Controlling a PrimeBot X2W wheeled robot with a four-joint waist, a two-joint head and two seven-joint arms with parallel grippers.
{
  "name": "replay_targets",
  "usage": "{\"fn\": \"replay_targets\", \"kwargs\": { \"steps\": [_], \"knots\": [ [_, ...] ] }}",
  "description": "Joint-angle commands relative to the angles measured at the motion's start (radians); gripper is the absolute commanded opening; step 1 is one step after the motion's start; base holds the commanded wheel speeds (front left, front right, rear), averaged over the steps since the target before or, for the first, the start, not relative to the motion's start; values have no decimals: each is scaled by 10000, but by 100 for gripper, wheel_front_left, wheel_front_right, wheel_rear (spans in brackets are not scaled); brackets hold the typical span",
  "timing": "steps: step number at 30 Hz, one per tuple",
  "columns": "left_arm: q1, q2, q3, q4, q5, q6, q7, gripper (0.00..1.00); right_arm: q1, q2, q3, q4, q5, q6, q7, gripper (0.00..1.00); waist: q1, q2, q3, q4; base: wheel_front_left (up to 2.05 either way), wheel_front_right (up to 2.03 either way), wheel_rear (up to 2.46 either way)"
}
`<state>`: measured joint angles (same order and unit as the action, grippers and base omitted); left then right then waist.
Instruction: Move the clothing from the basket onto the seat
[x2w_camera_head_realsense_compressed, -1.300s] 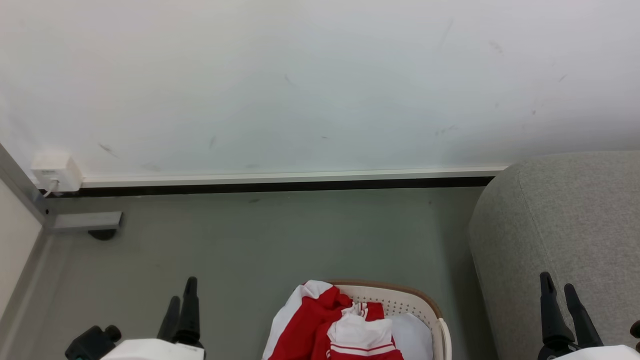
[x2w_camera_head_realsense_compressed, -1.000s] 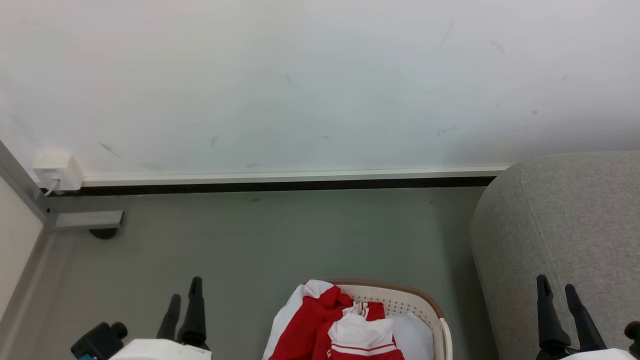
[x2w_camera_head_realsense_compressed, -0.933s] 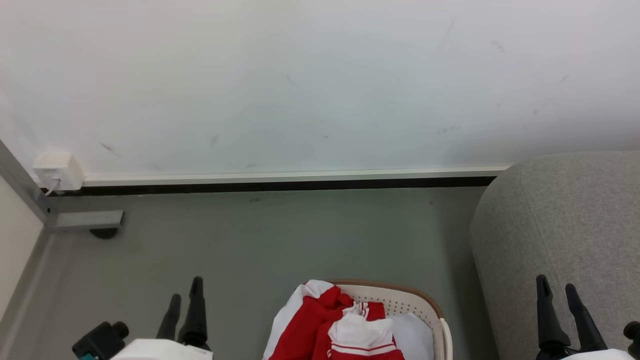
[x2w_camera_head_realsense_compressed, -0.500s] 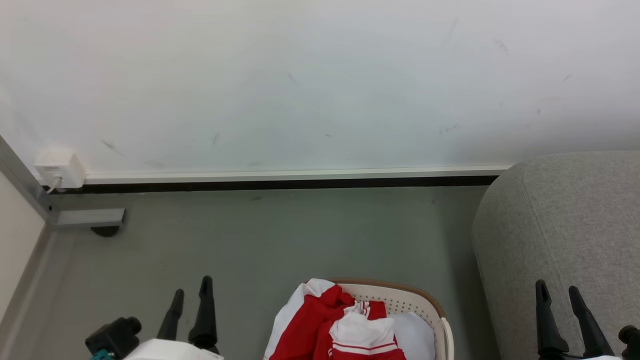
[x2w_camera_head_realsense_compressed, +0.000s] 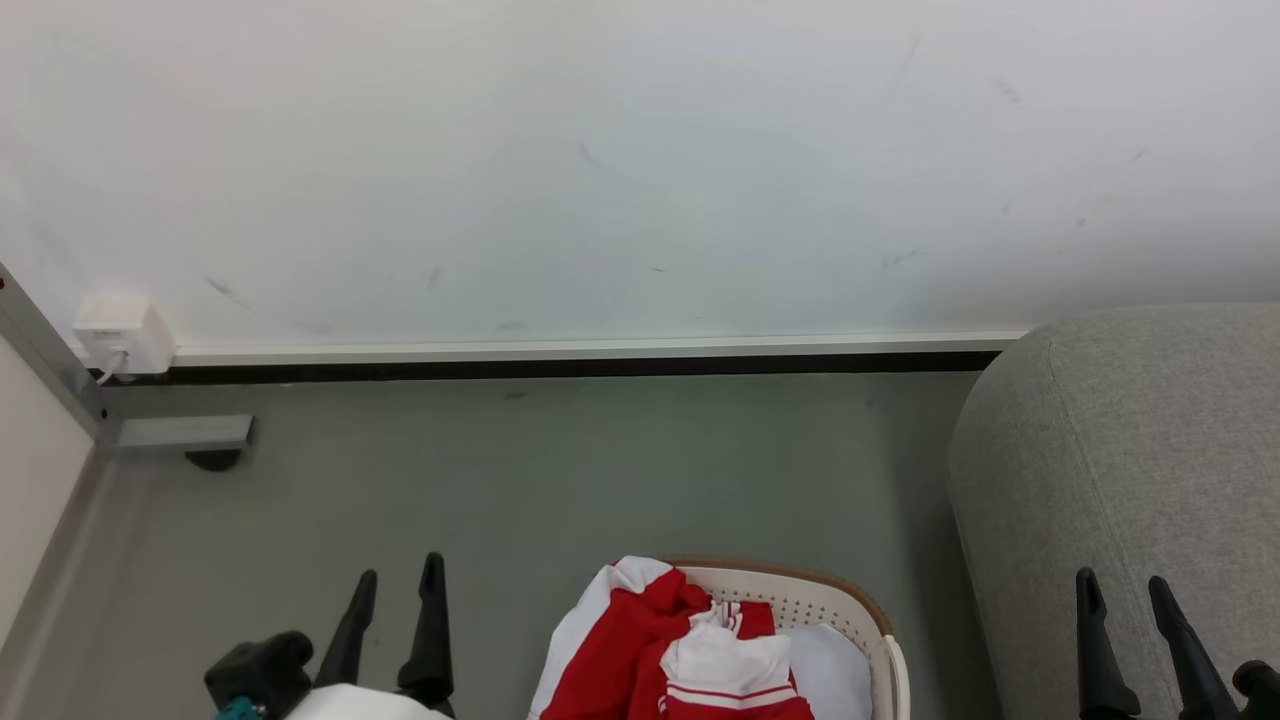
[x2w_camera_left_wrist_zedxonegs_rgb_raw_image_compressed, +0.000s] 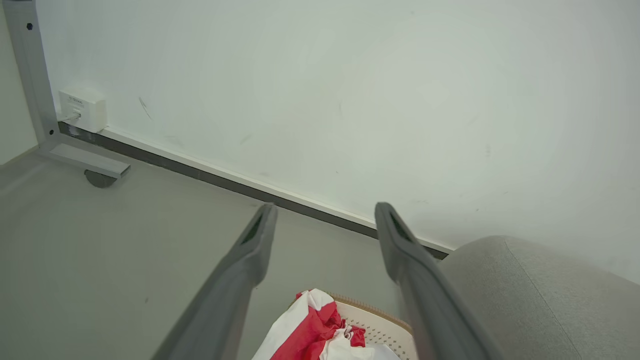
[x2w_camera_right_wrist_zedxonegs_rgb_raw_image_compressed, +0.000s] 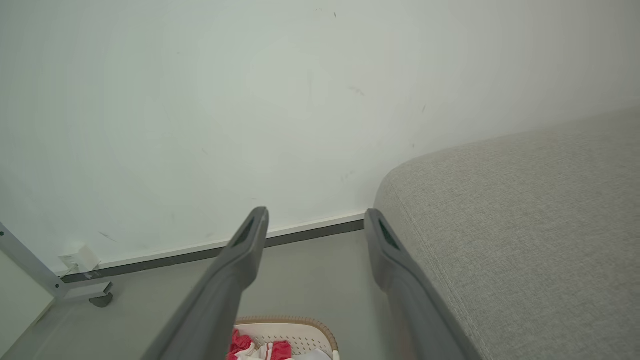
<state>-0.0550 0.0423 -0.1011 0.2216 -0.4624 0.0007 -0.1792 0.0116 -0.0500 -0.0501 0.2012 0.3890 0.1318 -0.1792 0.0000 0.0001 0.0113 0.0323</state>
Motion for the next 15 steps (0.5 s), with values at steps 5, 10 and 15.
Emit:
{"fn": "replay_targets", "kwargs": {
  "steps": [5, 10, 15],
  "knots": [
    [4, 88, -46, -59, 675, 35, -186, 100, 83, -14, -81, 22, -598, -15, -199, 100, 0, -1, 18, 7, 0, 0, 0],
    [32, 93, -97, -38, 1124, 62, -304, 100, 116, -11, -168, 103, -967, -16, -299, 100, 0, -1, 14, 16, 0, 0, 0],
    [71, 97, -154, -38, 1551, 93, -414, 100, 171, -9, -246, 189, -1358, -16, -412, 100, 0, -1, 0, 27, 0, 0, 0]
  ]
}}
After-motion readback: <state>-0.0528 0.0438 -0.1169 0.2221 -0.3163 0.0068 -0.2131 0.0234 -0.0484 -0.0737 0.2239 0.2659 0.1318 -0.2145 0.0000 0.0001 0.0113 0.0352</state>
